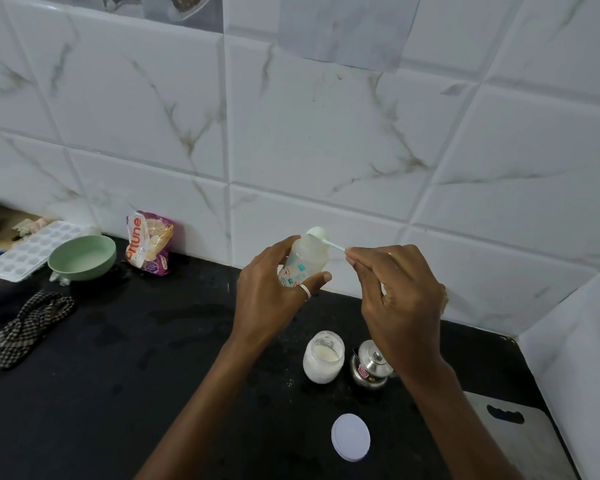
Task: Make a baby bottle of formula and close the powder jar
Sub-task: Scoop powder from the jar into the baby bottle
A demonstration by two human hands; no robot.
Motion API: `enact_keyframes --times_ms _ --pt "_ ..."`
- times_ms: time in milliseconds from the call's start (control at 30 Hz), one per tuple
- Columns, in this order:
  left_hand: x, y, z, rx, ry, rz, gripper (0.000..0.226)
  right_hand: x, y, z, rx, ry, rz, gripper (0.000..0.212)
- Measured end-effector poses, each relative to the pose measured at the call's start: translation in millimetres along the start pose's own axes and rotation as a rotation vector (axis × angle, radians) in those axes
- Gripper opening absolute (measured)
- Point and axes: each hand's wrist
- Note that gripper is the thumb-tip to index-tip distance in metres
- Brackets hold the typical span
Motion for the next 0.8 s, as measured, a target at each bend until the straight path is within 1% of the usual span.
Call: enact_keyframes --times_ms 133,233,300,367,433,467,600,667,733,800 --pt "-1.7 -1.1 -0.2 -0.003 0.004 0.000 0.071 2.9 -3.1 2.7 -0.016 -0.004 -0.007 0.018" --pt "-3.4 -1.9 0.1 -0.007 0.005 0.003 0.073 1.9 -3.3 3.5 0.019 -0.012 0.001 0.016" --pt "-4.9 -2.5 0.6 -0.009 0.008 0.000 0.074 0.8 -2.7 2.9 0.050 -0.046 -0.016 0.013" --pt "-6.2 -3.1 1.1 -0.020 0.016 0.002 0.072 -0.4 -2.2 1.4 0.066 -0.137 -0.069 0.011" --pt "-6.7 -4.0 1.8 -0.028 0.021 0.002 0.071 -0.9 -1.3 -0.5 0.081 -0.302 -0.145 0.010" --pt "-7.2 -4.4 2.2 -0.030 0.024 0.003 0.070 -1.5 -0.6 -1.8 0.089 -0.415 -0.185 0.010" --pt "-7.2 -5.8 5.3 -0.037 0.053 0.015 0.065 5.4 1.0 -3.2 0.107 -0.975 -0.374 0.011" --pt "-7.5 -6.5 7.0 -0.040 0.064 0.023 0.063 13.0 2.1 -1.0 0.119 -1.213 -0.485 0.011" --pt "-8.4 -7.4 8.6 -0.044 0.086 0.030 0.062 20.7 2.8 3.9 0.124 -1.391 -0.549 0.011" --pt "-10.5 -8.1 10.7 -0.053 0.101 0.036 0.063 26.9 2.2 11.0 0.112 -1.481 -0.542 0.012"
Point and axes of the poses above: each hand's wrist, its own z-axis away from the middle knuckle, its own y-axis out of the back of the hand, x = y × z, and after that the axes turned 12 degrees about x, right-handed
